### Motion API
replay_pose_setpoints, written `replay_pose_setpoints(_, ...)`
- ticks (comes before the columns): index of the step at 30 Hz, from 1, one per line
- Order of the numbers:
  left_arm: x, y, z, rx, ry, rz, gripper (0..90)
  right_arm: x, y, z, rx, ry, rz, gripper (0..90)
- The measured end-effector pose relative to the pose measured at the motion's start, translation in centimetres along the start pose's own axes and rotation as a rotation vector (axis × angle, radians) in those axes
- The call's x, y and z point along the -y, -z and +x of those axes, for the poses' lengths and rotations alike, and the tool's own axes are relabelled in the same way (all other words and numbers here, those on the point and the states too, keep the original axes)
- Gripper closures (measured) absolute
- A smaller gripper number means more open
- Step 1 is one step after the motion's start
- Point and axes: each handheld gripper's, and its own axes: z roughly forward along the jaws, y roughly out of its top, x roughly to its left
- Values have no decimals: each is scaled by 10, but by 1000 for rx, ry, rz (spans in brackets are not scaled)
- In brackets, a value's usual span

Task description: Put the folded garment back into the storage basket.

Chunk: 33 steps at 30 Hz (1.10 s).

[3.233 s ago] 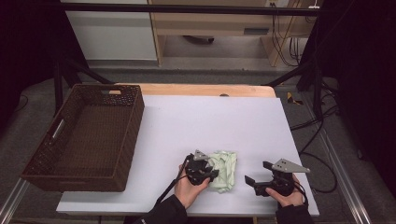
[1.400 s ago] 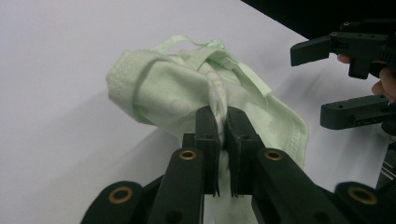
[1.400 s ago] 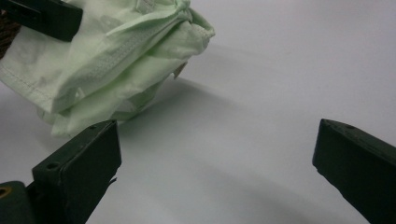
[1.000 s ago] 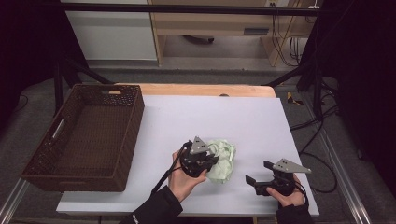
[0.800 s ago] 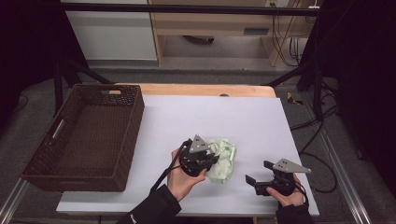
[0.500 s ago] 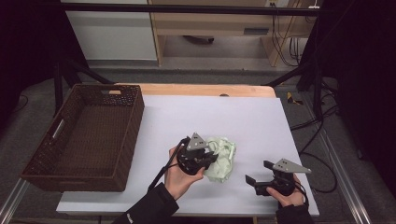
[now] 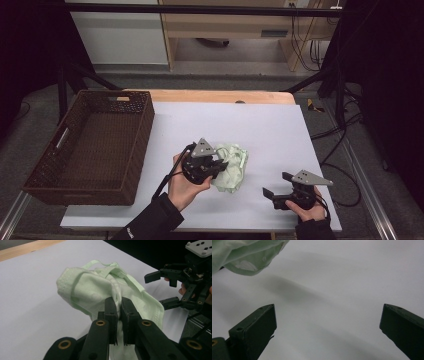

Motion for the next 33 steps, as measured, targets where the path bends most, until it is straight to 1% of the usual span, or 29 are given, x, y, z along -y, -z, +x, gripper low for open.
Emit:
replay_pose_setpoints(15,-4,17,12,-4,-6,15,839,0,0,0,-1,2,-2,14)
replay_pose_setpoints(28,-6,36,23,-32,-15,21,839,0,0,-1,2,3,-5,14)
replay_pose_setpoints(33,-6,44,29,-43,-10,23,839,0,0,0,-1,-1,-4,14)
